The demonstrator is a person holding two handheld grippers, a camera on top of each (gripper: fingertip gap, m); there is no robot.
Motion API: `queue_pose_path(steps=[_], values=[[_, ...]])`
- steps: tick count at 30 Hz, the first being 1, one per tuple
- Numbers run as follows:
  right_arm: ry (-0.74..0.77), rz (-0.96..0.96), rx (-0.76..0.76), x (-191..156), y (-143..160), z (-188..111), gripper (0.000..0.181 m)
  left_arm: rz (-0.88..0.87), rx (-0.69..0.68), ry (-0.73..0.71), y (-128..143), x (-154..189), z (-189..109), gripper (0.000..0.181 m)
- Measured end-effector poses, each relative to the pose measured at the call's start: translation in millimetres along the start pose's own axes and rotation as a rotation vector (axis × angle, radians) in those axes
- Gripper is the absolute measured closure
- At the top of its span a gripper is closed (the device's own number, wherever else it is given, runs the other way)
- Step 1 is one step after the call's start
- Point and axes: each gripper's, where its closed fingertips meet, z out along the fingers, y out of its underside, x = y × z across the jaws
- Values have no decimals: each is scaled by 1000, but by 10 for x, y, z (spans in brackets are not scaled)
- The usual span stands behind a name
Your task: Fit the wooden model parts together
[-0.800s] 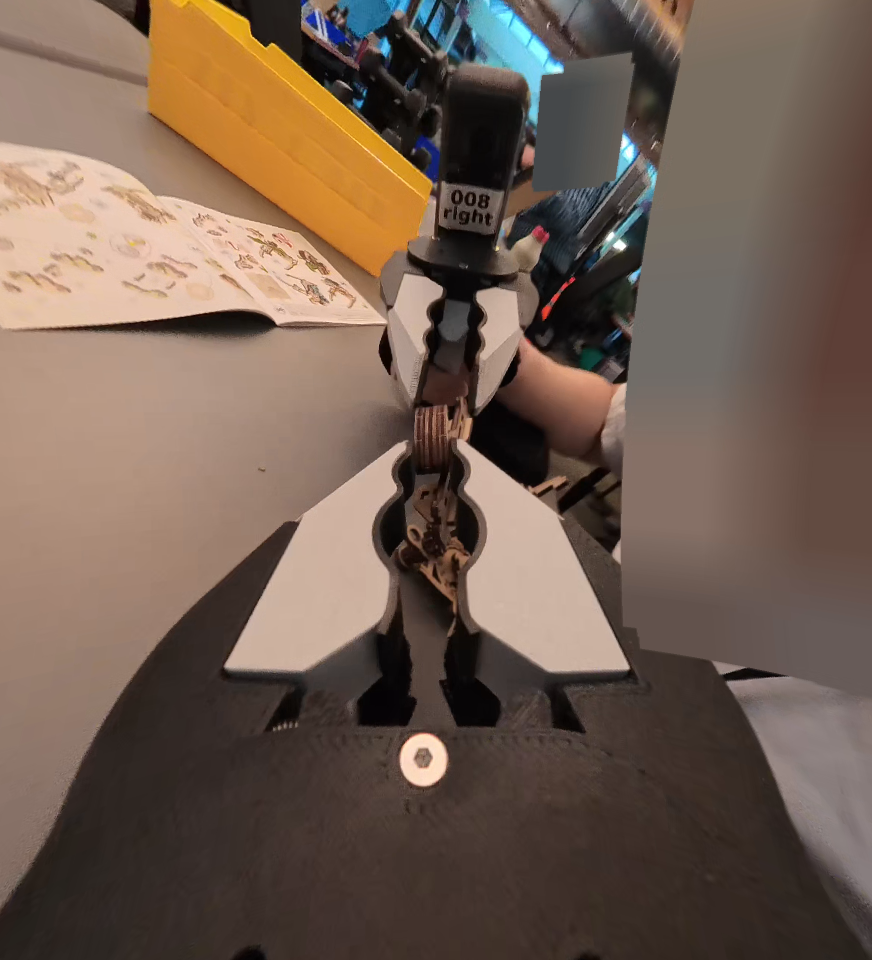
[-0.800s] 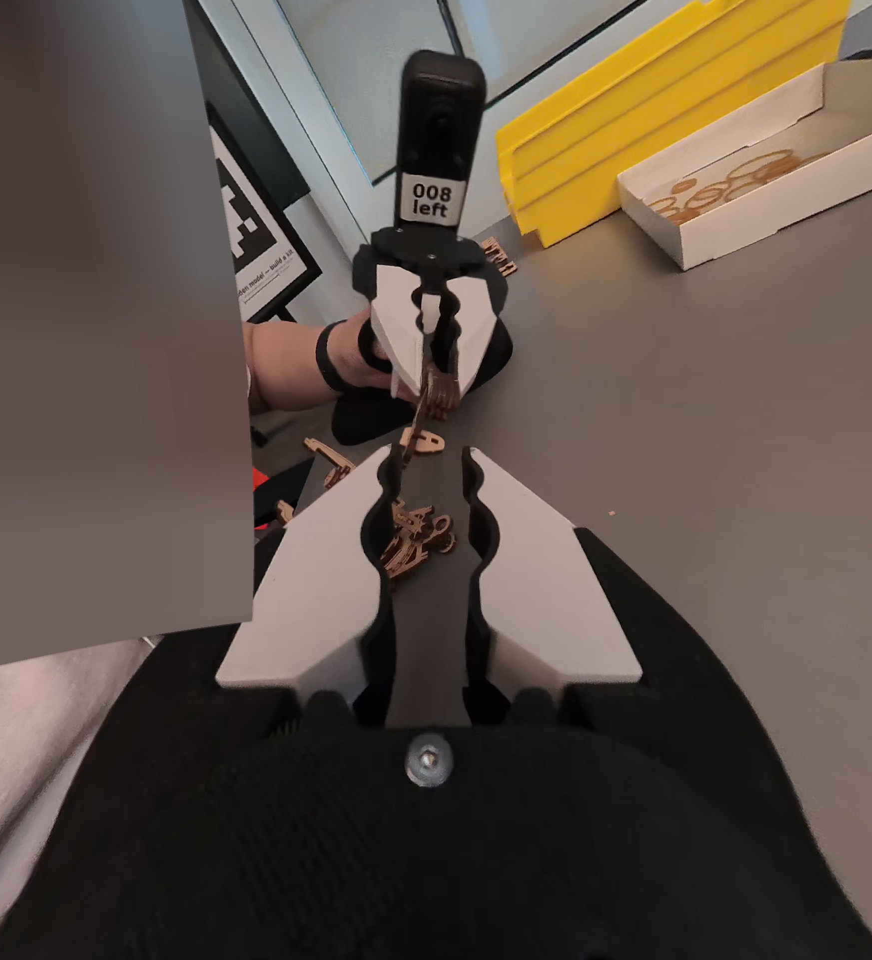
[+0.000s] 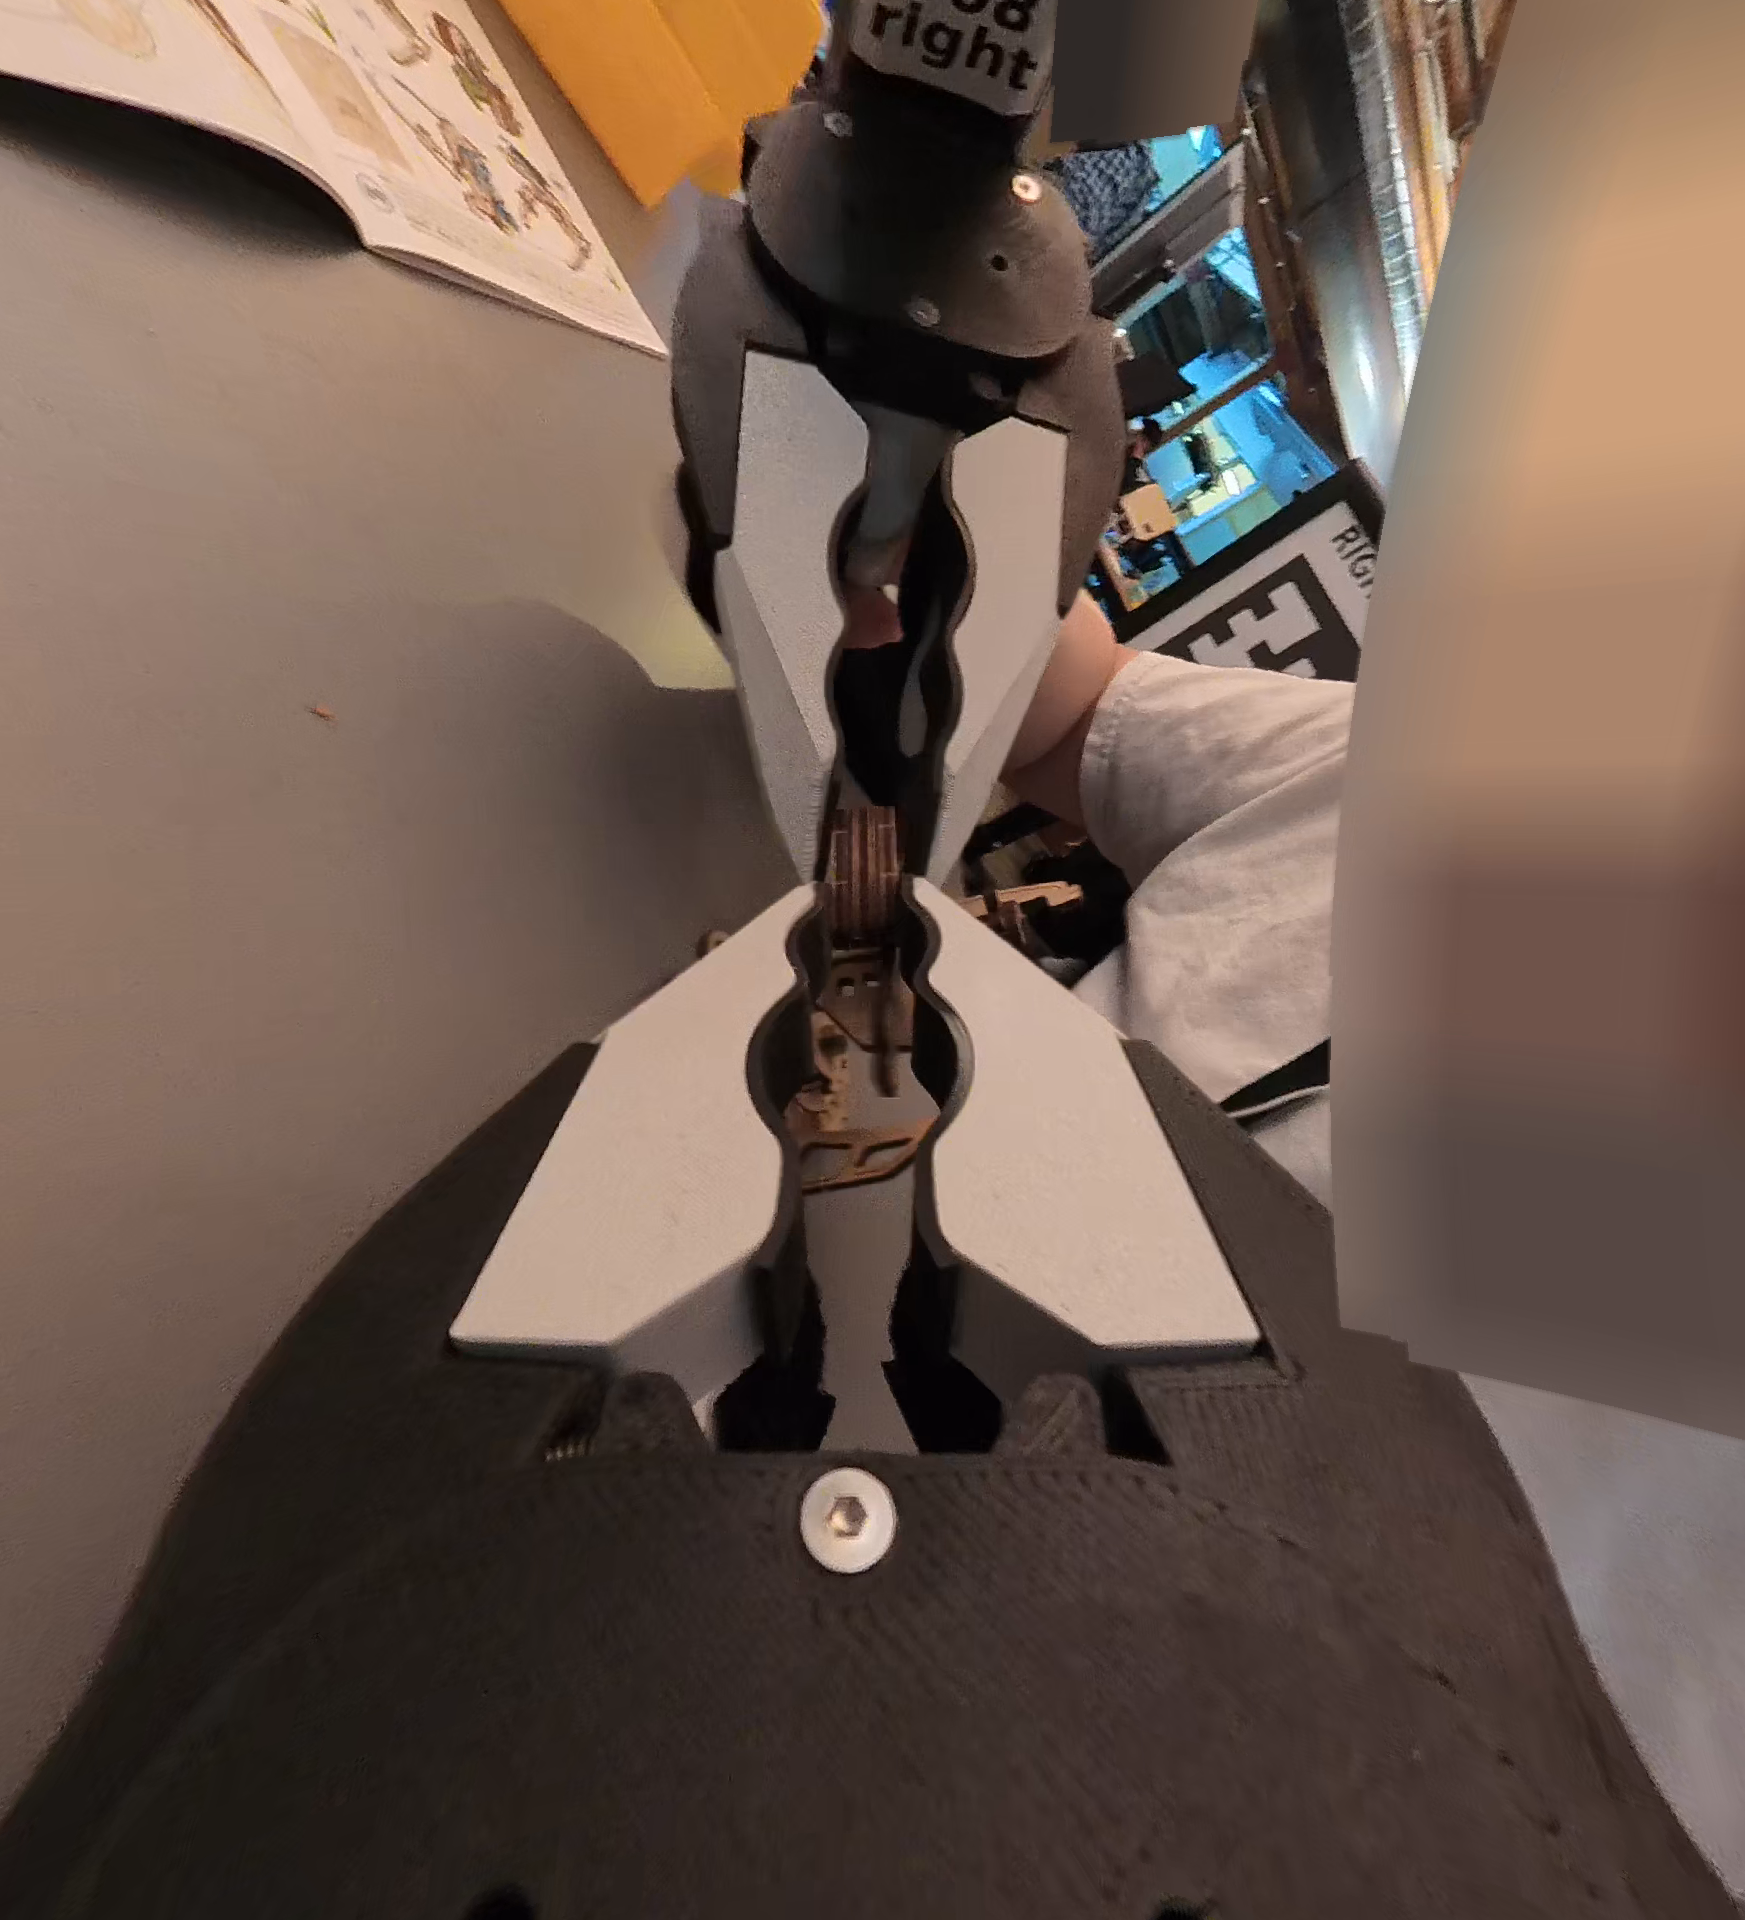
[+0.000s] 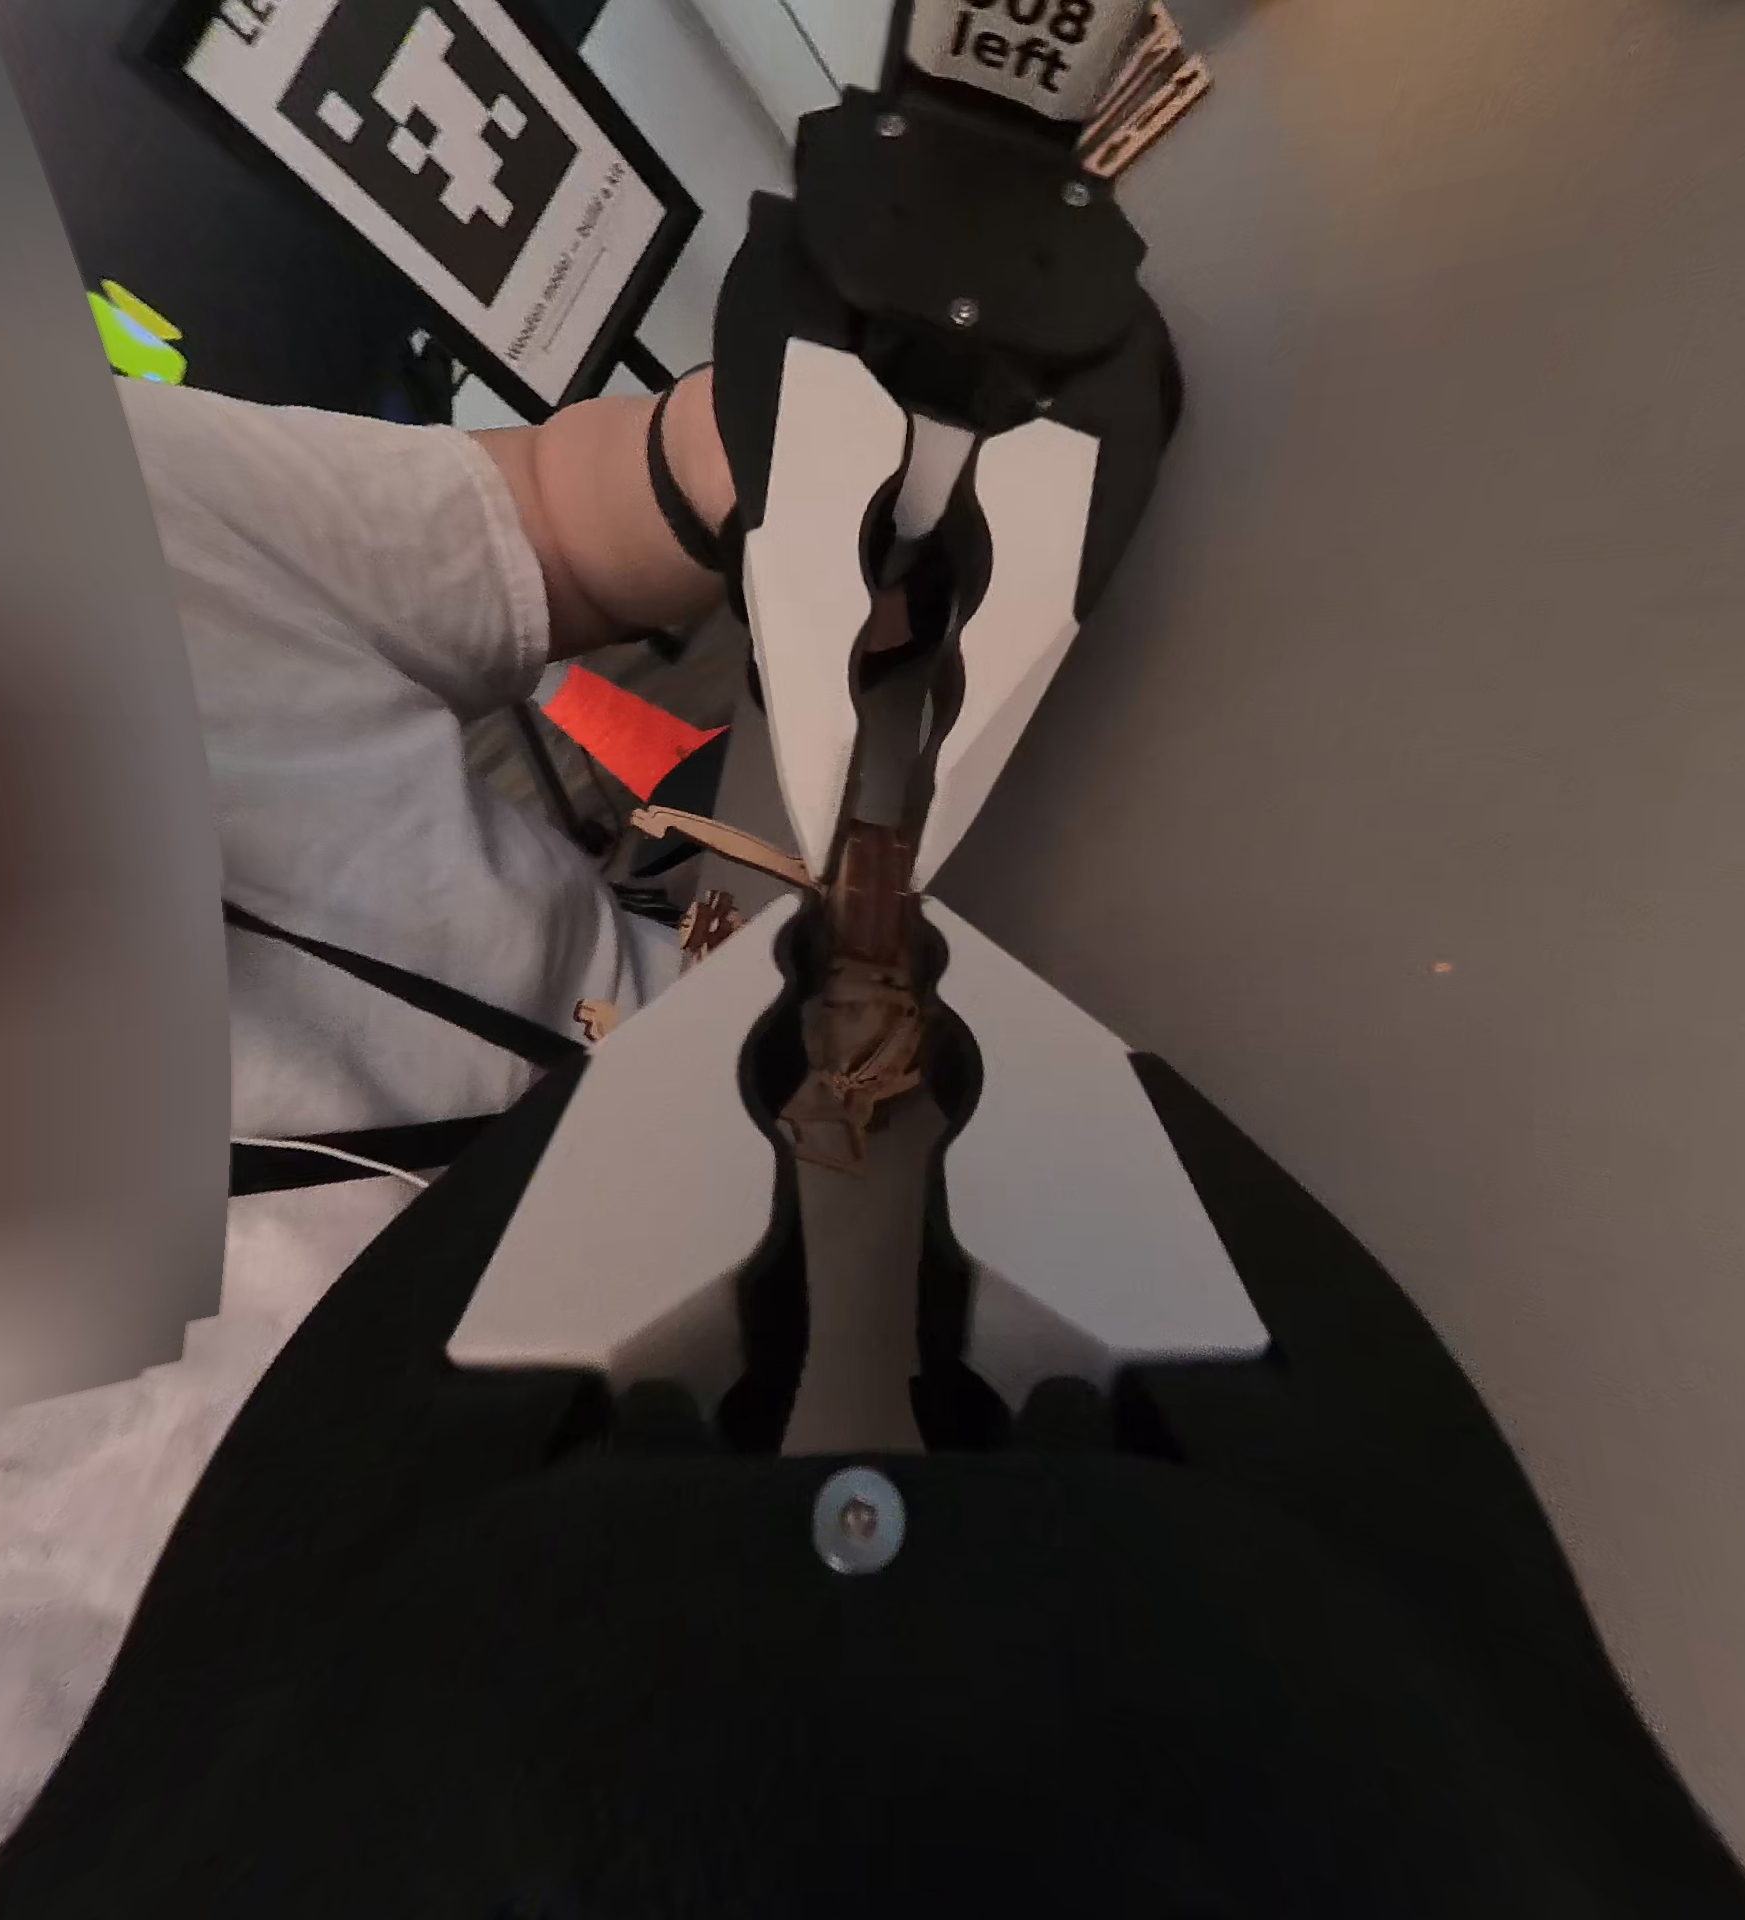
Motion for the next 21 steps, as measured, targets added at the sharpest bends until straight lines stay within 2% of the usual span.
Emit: queue_pose_path(steps=[4,8,11,14,16,21], values=[[-68,18,34,-66,-46,-10,169,-73,-1,112,-25,96,-30,171],[-55,40,82,-12,-94,-47,170,-74,24,111,-100,71,-67,169],[-80,74,117,-6,-117,-81,170,-82,27,80,-103,13,-99,156],[-85,104,137,30,-128,-80,170,-63,4,57,-67,-6,-67,160],[-66,101,122,70,-103,-70,170,-43,0,46,-66,-9,-48,171],[-82,76,137,67,-121,-104,169,-51,-5,41,-58,-20,-30,172]])
